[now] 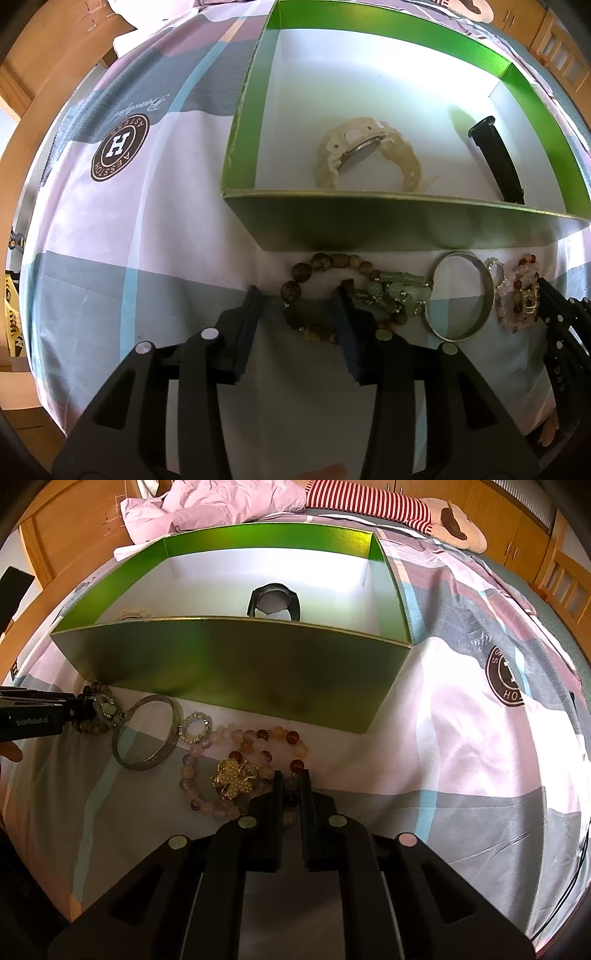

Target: Organize jewelry

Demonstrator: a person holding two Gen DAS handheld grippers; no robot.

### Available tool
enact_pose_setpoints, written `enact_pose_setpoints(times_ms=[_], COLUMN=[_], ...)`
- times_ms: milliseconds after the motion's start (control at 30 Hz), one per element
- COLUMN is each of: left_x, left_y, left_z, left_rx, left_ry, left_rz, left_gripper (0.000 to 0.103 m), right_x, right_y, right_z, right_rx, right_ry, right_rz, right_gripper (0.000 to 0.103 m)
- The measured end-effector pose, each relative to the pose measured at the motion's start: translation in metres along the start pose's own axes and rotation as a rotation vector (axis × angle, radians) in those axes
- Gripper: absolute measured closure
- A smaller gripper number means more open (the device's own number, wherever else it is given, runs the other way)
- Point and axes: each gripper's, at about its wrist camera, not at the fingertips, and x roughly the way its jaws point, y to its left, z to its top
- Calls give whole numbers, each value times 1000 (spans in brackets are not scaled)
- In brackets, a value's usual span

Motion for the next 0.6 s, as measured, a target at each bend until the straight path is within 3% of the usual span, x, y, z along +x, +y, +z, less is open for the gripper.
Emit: enact_pose_setpoints(times_ms=[133,200,600], left_x=[0,3,3], left_y=[-1,0,3], left_z=[0,-2,-2], left_rx=[-3,-7,-25], left_ry=[3,3,8], left_rz=[8,25,20], left_gripper=[53,44,43], right_x=[1,1,0], right_y=[0,1,3], right_z=[0,-1,-3], right_rx=[1,-9,-13], right_ry=[2,-2,-18], right_rz=[3,-6,-15], right_gripper=[92,92,91])
